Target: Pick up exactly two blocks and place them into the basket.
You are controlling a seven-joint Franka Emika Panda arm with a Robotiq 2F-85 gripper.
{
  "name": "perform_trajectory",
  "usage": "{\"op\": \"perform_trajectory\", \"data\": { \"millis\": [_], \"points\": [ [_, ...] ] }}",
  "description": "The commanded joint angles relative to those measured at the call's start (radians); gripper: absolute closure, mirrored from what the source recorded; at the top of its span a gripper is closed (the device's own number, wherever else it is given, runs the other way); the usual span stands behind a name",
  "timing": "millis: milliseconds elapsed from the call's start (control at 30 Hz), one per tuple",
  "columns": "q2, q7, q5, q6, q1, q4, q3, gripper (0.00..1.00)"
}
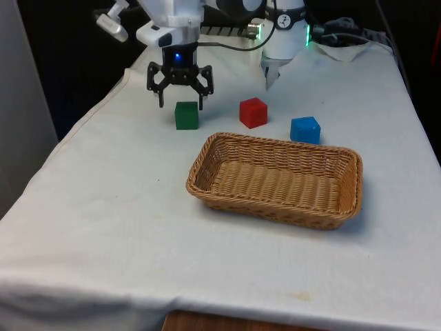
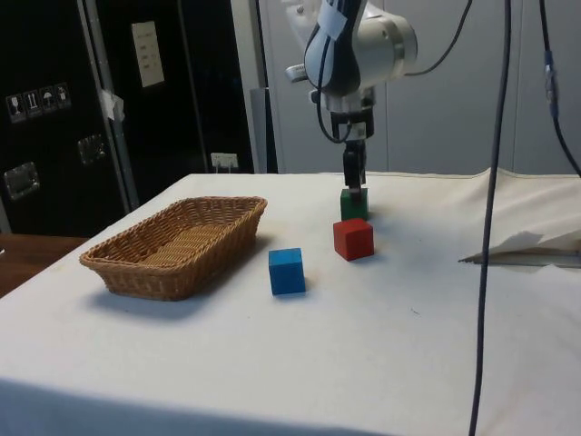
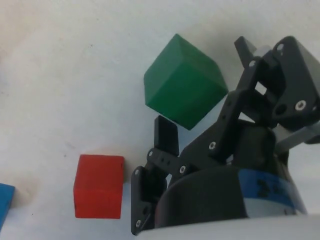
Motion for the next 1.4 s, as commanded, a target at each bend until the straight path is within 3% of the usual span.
{"op": "perform_trajectory", "data": {
  "millis": [0,133,167,200,367,400,433,467,500,533,567,667,733,767,800,933,1067,1100,1133,1200,1333,1367],
  "points": [
    [0.002,-0.012,0.027,0.016,-0.012,0.005,0.022,0.00],
    [0.021,-0.016,0.058,0.019,-0.015,0.020,0.037,0.00],
    [0.025,0.000,0.034,0.005,0.000,0.017,0.015,0.00],
    [0.026,-0.017,0.064,0.020,-0.015,0.023,0.040,0.00],
    [0.051,-0.043,0.111,0.026,-0.014,0.032,0.045,0.03],
    [0.054,-0.049,0.118,0.027,-0.013,0.033,0.045,0.11],
    [0.056,-0.054,0.126,0.028,-0.013,0.033,0.046,0.25],
    [0.065,-0.040,0.110,0.015,0.000,0.034,0.029,0.37],
    [0.058,-0.058,0.131,0.029,-0.012,0.033,0.046,0.37],
    [0.059,-0.061,0.135,0.029,-0.012,0.034,0.046,0.48],
    [0.061,-0.065,0.140,0.030,-0.012,0.034,0.047,0.71],
    [0.061,-0.068,0.145,0.030,-0.012,0.034,0.047,0.99],
    [0.061,-0.069,0.146,0.030,-0.012,0.034,0.048,0.98],
    [0.066,-0.053,0.128,0.017,0.000,0.034,0.032,0.98],
    [0.062,-0.069,0.146,0.031,-0.012,0.034,0.048,0.98],
    [0.062,-0.069,0.146,0.031,-0.012,0.033,0.048,0.97],
    [0.041,-0.049,0.120,0.010,0.007,0.033,0.016,0.97],
    [0.058,-0.053,0.129,0.017,0.001,0.038,0.028,0.97],
    [0.036,-0.047,0.116,0.007,0.010,0.033,0.010,0.97],
    [0.017,-0.040,0.105,-0.002,0.016,0.030,-0.002,0.97],
    [-0.011,-0.032,0.088,-0.014,0.021,0.029,-0.015,0.97],
    [-0.008,-0.050,0.112,-0.004,0.006,0.030,0.006,0.97]
  ]
}}
